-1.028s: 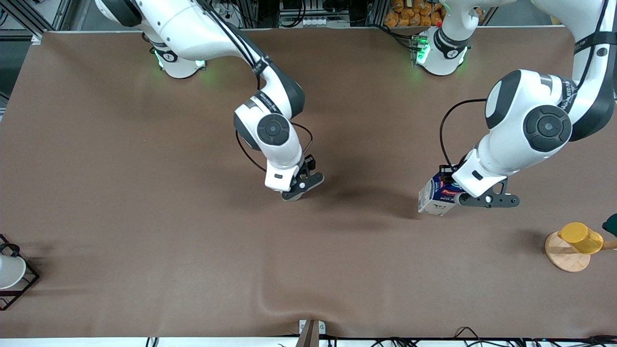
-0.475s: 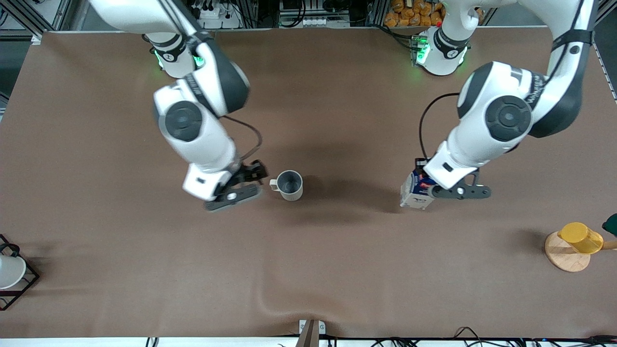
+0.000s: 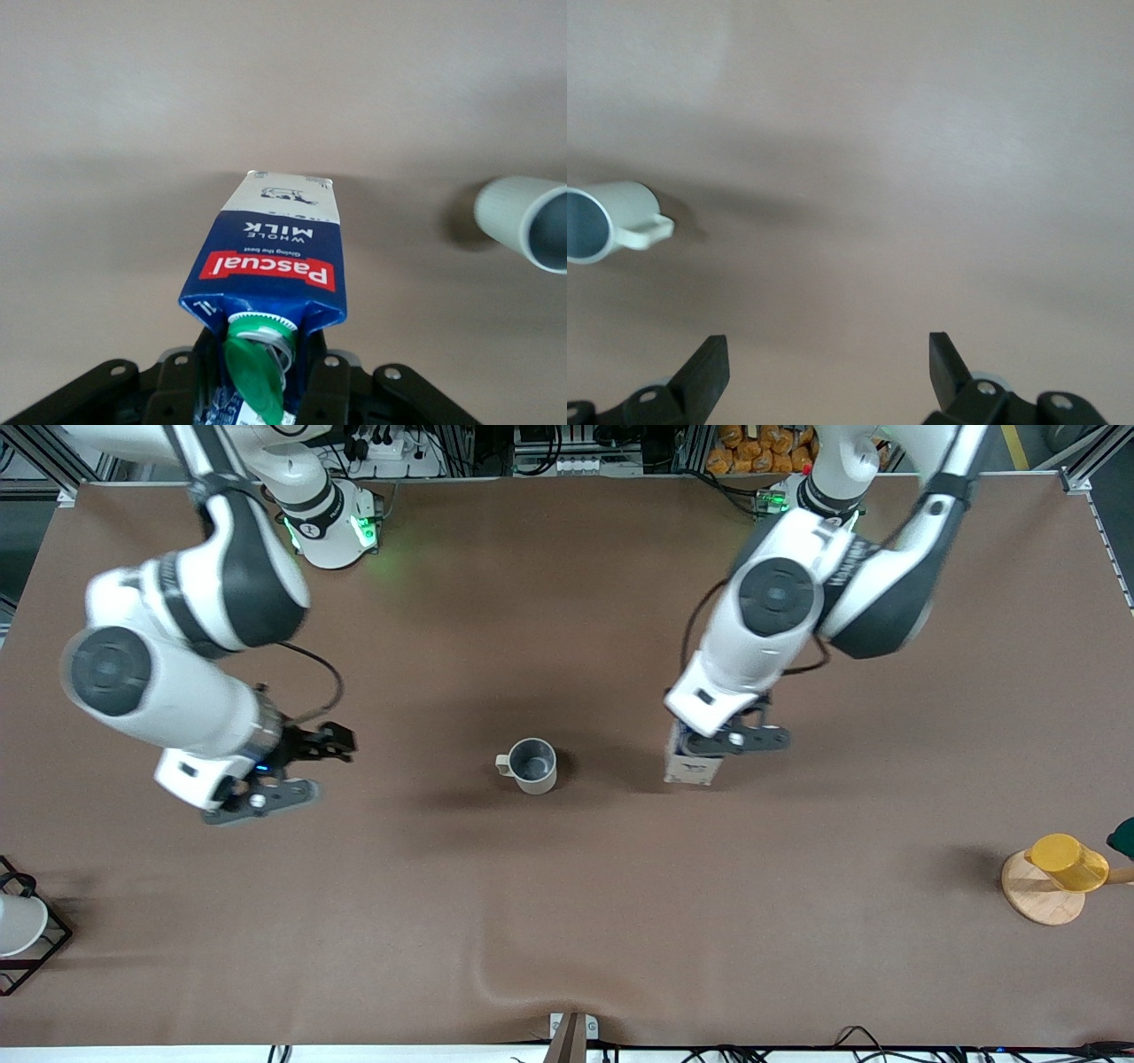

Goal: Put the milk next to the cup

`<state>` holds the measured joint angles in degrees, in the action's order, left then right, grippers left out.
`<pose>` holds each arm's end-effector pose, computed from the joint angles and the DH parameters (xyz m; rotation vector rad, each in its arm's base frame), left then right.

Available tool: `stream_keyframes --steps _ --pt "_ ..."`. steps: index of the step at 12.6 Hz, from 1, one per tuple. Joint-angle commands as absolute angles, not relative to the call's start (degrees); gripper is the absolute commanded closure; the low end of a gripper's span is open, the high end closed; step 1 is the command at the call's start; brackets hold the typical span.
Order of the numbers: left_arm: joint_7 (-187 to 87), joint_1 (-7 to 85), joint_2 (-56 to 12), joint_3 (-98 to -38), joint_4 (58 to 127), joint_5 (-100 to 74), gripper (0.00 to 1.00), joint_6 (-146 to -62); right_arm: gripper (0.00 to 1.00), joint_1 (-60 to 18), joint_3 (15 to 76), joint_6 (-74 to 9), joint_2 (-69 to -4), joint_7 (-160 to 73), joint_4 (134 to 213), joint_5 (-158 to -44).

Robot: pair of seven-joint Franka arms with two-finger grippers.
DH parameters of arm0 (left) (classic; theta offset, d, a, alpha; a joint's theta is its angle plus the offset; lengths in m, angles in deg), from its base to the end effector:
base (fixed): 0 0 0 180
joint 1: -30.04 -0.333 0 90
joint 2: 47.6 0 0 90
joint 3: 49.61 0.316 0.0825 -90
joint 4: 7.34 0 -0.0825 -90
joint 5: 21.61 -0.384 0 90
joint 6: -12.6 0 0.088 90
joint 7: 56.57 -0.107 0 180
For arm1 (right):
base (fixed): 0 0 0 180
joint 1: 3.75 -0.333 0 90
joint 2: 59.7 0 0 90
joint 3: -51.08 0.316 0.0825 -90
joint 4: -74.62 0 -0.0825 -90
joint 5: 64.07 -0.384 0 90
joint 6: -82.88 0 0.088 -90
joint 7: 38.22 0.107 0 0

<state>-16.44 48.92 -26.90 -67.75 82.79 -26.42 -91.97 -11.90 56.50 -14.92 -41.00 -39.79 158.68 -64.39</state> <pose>0.5381 -0.3676 0.4337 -3.1052 -0.0676 0.1403 0.6340 0.1454 0.4881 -3.0855 -0.4027 0.1377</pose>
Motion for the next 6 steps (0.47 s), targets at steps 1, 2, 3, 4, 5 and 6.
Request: stream_keyframes --steps 1,2,3,4,5,6 --pt "-8.4 54.6 -21.4 -67.5 76.2 -26.7 0.80 -90.9 0.00 -6.2 57.3 -14.5 -49.0 -44.0 165.8 -65.5" --pt "-5.9 57.0 -19.4 -67.3 74.0 -26.8 0.80 -90.9 0.00 -5.4 57.0 -13.8 -52.2 -44.6 167.7 -65.6" --pt "-4.8 58.8 -18.0 -67.1 72.4 -26.8 0.80 -90.9 0.00 -5.3 55.9 -13.1 -55.0 -44.6 169.1 -65.6" --pt "-4.4 59.8 -17.1 -67.0 71.8 -26.8 0.80 -90.9 0.00 -5.3 54.6 -12.3 -56.5 -44.2 169.1 -65.6" --pt "-4.2 60.4 -16.3 -67.0 71.3 -26.8 0.80 -91.1 0.00 -5.3 52.5 -11.6 -57.0 -44.1 168.7 -65.6" --pt "-3.8 61.1 -15.2 -67.0 70.3 -26.8 0.80 -91.1 0.00 -5.4 50.3 -11.5 -57.1 -44.1 168.6 -65.6"
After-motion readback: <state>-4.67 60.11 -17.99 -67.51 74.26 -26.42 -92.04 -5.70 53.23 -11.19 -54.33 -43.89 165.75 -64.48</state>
